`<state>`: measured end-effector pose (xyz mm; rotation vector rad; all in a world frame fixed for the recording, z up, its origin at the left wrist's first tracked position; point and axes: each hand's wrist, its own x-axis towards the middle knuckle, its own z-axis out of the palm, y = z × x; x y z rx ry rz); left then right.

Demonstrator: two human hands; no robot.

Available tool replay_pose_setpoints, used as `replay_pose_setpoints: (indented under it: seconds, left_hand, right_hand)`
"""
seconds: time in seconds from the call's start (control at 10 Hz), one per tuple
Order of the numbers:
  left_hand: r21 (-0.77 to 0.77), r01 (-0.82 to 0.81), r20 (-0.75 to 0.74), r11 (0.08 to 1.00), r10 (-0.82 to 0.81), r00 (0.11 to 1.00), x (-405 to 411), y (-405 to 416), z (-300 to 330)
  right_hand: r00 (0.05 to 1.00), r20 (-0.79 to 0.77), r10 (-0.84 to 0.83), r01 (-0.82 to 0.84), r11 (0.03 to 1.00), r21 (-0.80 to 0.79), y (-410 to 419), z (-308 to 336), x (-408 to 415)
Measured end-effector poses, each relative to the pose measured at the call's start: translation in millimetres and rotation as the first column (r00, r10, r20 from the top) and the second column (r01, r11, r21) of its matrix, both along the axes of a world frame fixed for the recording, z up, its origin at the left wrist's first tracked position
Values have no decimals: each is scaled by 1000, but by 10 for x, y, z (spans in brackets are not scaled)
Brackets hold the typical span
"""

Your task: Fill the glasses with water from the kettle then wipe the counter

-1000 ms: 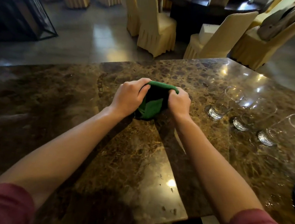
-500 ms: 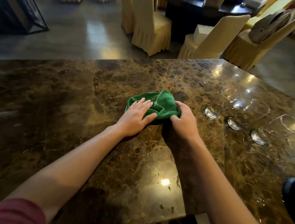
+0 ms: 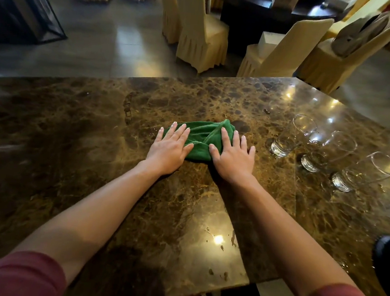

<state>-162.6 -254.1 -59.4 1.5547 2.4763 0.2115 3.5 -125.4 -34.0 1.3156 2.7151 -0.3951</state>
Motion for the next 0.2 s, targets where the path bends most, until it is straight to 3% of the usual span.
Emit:
replay_pose_setpoints:
  seconds: [0.1,0.2]
  left_hand:
    - [80,-52,55,995,48,997,-94,9,194]
    - [215,-3,-93,977,23,995,-297,6,596]
  right_hand:
    - [998,-50,27,-28,999,-15,3,218,-77]
    - [981,-155,117,-103,990,95,56,643,-217]
